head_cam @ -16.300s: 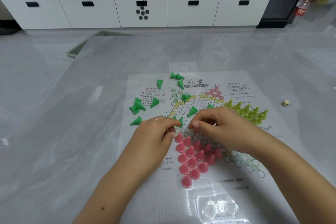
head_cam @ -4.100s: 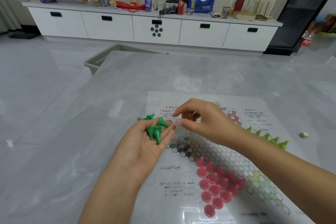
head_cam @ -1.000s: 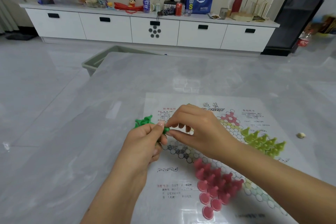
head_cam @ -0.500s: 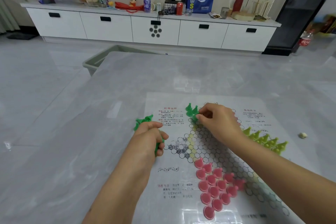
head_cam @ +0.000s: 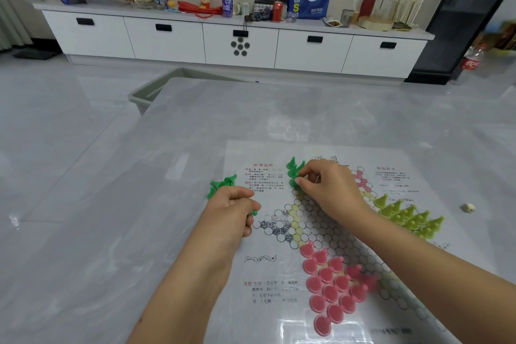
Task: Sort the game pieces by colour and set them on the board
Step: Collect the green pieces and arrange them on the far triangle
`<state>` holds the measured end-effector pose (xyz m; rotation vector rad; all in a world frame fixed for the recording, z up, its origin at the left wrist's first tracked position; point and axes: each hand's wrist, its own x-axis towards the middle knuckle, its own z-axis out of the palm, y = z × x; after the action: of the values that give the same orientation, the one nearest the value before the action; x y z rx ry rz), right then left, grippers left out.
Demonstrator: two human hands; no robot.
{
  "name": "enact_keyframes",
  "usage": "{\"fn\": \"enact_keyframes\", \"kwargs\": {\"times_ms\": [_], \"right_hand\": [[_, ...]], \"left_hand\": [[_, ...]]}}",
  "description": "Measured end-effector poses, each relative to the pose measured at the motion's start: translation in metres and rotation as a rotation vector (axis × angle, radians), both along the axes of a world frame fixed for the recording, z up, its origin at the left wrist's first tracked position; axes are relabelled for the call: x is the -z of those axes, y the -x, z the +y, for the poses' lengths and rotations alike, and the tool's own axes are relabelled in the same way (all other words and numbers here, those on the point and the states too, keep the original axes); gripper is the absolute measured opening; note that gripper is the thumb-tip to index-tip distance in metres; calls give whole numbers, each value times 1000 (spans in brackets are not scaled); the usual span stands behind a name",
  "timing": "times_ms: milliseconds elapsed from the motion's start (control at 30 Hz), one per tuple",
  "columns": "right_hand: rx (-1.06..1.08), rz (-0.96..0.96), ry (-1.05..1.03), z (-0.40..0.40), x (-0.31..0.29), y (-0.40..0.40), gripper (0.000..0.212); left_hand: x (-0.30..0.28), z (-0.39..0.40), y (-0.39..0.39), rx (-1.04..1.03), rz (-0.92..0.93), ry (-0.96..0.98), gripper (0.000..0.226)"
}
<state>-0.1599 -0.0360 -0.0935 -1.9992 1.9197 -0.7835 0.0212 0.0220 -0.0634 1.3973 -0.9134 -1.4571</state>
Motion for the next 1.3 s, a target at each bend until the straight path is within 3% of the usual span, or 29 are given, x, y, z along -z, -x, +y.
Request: {"fn": "enact_keyframes", "kwargs": {"times_ms": [367, 500, 667, 800, 1000, 1300], "right_hand": [[49, -65, 67, 13, -9, 8, 8], [-125, -76, 70, 18, -25, -7, 7], [-425, 139, -5, 4, -27, -52, 16], [-427, 215, -50, -6, -20, -77, 20], [-413, 250, -52, -12, -16, -90, 15], [-424, -42, -46, 8, -43, -77, 6]], "left_hand": [[-7, 3, -6, -6, -1, 58, 24], [-13, 4, -13, -34, 20, 130, 10], [-19, 0, -31, -229, 35, 175, 22], [-21, -4, -44, -347, 147, 131, 28], [-21, -7, -48, -347, 225, 98, 27], [-11, -4, -34, -137, 23, 130, 24]]}}
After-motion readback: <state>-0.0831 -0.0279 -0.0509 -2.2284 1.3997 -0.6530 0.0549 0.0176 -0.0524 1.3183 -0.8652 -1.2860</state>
